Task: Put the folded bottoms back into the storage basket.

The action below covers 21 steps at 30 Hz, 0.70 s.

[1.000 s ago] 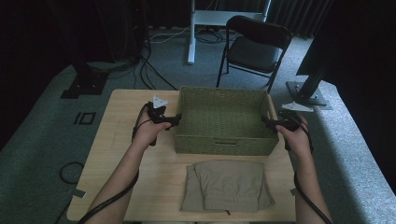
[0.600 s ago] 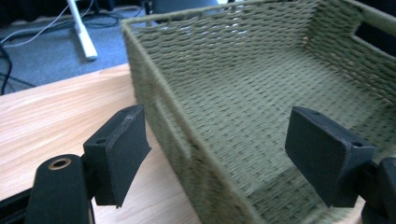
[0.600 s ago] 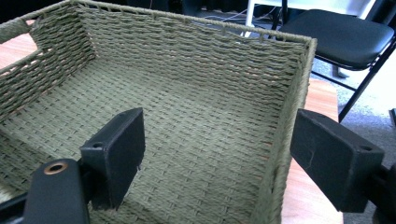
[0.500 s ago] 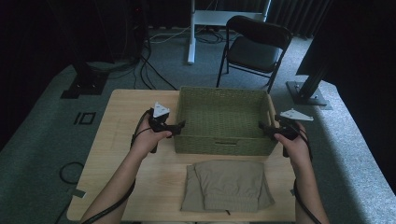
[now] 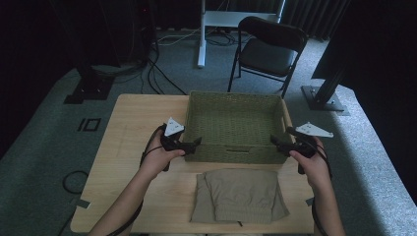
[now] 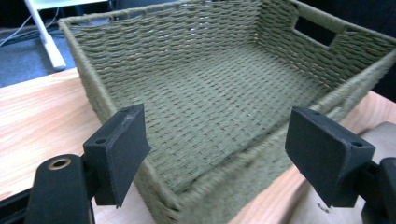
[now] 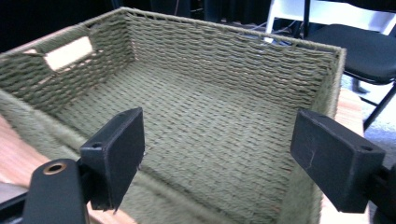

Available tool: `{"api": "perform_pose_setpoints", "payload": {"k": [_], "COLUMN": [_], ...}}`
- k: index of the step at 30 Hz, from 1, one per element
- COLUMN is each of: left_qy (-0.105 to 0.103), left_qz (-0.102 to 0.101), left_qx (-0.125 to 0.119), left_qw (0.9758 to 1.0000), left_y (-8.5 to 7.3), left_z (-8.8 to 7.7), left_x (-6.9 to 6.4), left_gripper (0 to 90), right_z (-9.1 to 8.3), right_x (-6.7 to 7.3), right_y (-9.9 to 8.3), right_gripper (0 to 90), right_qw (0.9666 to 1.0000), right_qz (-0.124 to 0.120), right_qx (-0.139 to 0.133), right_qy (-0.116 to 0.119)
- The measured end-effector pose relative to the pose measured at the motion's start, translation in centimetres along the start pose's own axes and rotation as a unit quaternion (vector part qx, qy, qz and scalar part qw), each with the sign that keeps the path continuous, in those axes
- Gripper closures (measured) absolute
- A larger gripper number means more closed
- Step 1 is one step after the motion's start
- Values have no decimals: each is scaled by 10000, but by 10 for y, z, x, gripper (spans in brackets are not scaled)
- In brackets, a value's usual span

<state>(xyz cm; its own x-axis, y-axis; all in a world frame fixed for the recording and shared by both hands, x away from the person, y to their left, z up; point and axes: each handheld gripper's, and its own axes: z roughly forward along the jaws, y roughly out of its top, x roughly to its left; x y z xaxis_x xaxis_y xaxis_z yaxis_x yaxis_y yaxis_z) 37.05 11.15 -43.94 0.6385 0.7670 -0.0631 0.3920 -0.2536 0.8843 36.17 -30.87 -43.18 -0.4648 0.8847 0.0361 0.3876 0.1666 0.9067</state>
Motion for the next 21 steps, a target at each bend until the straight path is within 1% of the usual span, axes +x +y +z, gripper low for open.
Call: {"api": "perform_pose_setpoints", "payload": {"k": [2, 4, 9, 13, 15, 16, 18, 21], "left_qy": [-36, -92, -244, -351, -463, -487, -473, -558], "left_qz": [45, 41, 113, 123, 142, 181, 254, 246], "left_qx": [-15, -10, 61, 23, 82, 118, 169, 219], "left_qw": [10000, 9999, 9996, 9993, 9988, 9986, 9984, 9979], "left_y": [-3, -5, -13, -19, -25, -27, -32, -38], "left_z": [-2, -3, -4, -5, -3, -3, -3, -3], "left_x": [-4, -8, -18, -27, -32, -33, -36, -40], "left_gripper": [218, 218, 218, 218, 218, 218, 218, 218], "right_z": [-4, -7, -14, -19, -19, -19, -20, -21], "right_x": [4, 7, 17, 23, 27, 28, 30, 33], "right_y": [-3, -6, -16, -25, -30, -32, -37, -47], "right_gripper": [175, 175, 173, 172, 172, 172, 168, 167], "right_qw": [10000, 9999, 9998, 9995, 9994, 9993, 9992, 9991], "right_qz": [-15, -23, -106, -57, -74, -71, -42, -34], "right_qx": [-29, -47, -35, -88, -78, -93, -80, -20], "right_qy": [33, 90, 190, 307, 336, 351, 392, 423]}}
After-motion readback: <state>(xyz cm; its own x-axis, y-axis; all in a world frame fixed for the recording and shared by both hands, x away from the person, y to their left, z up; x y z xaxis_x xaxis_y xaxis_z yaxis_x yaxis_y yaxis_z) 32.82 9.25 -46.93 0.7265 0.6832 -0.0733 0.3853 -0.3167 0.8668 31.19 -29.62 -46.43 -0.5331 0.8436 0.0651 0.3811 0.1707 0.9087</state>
